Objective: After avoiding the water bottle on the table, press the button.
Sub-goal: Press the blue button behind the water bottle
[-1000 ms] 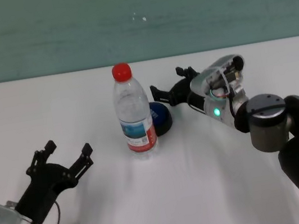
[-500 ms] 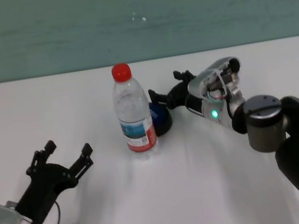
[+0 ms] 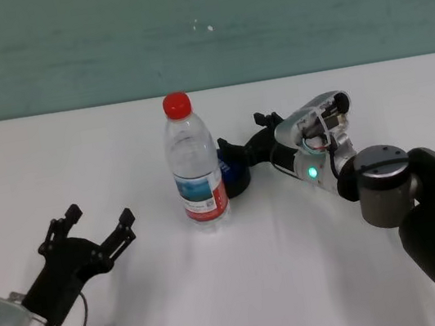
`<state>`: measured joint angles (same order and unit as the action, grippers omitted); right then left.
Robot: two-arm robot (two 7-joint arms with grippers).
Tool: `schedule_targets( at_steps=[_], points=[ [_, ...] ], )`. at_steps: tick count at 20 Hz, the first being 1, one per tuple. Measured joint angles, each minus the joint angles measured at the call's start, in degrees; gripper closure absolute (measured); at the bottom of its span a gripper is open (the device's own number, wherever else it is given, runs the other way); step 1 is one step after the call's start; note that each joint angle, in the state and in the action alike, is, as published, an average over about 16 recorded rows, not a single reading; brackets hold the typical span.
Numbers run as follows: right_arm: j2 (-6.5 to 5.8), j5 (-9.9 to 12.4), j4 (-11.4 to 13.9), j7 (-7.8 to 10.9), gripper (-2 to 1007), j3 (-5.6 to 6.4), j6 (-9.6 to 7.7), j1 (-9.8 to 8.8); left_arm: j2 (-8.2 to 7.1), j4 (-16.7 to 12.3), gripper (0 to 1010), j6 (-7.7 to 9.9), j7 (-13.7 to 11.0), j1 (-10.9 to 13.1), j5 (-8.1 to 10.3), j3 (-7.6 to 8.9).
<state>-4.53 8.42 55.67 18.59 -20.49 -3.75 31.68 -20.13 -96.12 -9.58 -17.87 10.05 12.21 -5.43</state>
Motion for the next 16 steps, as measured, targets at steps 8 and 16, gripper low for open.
schedule_targets(
  at_steps=[8,16],
  points=[
    [0.13,0.7,-0.6,0.02,1,0.10,-0.24,-0.38,0.00,0.0,0,0.00,0.0,0.0,0.00,0.00],
    [0.06,1.0,-0.3,-0.18,1,0.10,-0.43,-0.84,0.00,0.0,0,0.00,0.0,0.0,0.00,0.00]
  ],
)
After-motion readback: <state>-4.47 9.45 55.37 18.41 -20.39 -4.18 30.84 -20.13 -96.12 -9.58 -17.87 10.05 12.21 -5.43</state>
